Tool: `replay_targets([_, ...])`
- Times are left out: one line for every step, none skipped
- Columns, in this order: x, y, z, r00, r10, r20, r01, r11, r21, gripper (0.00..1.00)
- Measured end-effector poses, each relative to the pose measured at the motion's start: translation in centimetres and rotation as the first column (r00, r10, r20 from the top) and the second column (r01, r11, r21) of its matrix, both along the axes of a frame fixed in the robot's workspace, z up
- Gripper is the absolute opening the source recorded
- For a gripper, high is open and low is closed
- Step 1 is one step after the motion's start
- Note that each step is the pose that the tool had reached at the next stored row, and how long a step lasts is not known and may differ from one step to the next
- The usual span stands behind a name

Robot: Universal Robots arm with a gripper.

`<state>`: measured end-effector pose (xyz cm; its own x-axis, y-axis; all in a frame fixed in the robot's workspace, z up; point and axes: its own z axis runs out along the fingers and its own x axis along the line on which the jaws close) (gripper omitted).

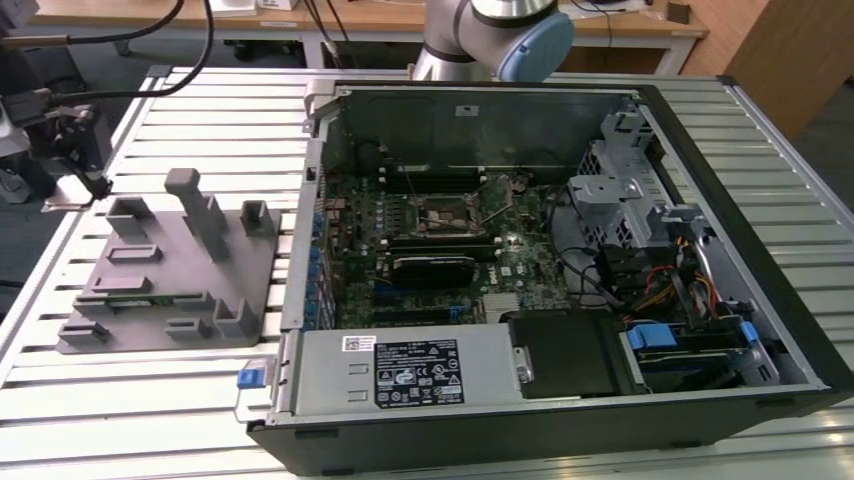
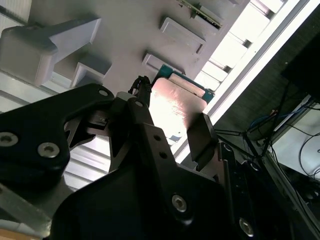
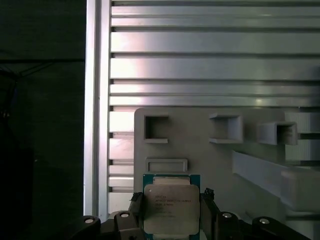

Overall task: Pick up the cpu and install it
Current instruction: 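Pick up the cpu and move it towards the insertion slot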

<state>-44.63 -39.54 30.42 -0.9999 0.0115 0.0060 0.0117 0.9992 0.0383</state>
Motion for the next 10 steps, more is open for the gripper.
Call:
replay_targets([0.0,0.03,0.18,1.0,0.0,0.0,0.0,1.0,0.0,0.54])
replay_targets([0.0,0.06,0.35,1.0,0.0,0.0001,0.0,1.0,0.0,0.54])
replay_targets([0.0,0.11,0.54,1.0,0.0,0.0001,0.0,1.0,-0.0001,0.54])
replay_targets([0.0,0.16,0.72,1.0,0.0,0.0003,0.0,1.0,-0.0001,0.54])
replay_targets([0.0,0.21,0.9,1.0,0.0,0.0005,0.0,1.0,0.0,0.54])
replay_targets([0.0,0.25,1.11,1.0,0.0,0.0006,0.0,1.0,0.0,0.54])
replay_targets([0.0,0.29,1.31,1.0,0.0,0.0007,0.0,1.0,0.0,0.54])
replay_targets([0.0,0.33,1.5,1.0,0.0,0.0008,0.0,1.0,0.0,0.54])
replay_targets([0.0,0.36,1.7,1.0,0.0,0.001,0.0,1.0,0.0,0.54])
replay_targets([0.0,0.39,1.89,1.0,0.0,0.0012,0.0,1.0,0.0,0.54])
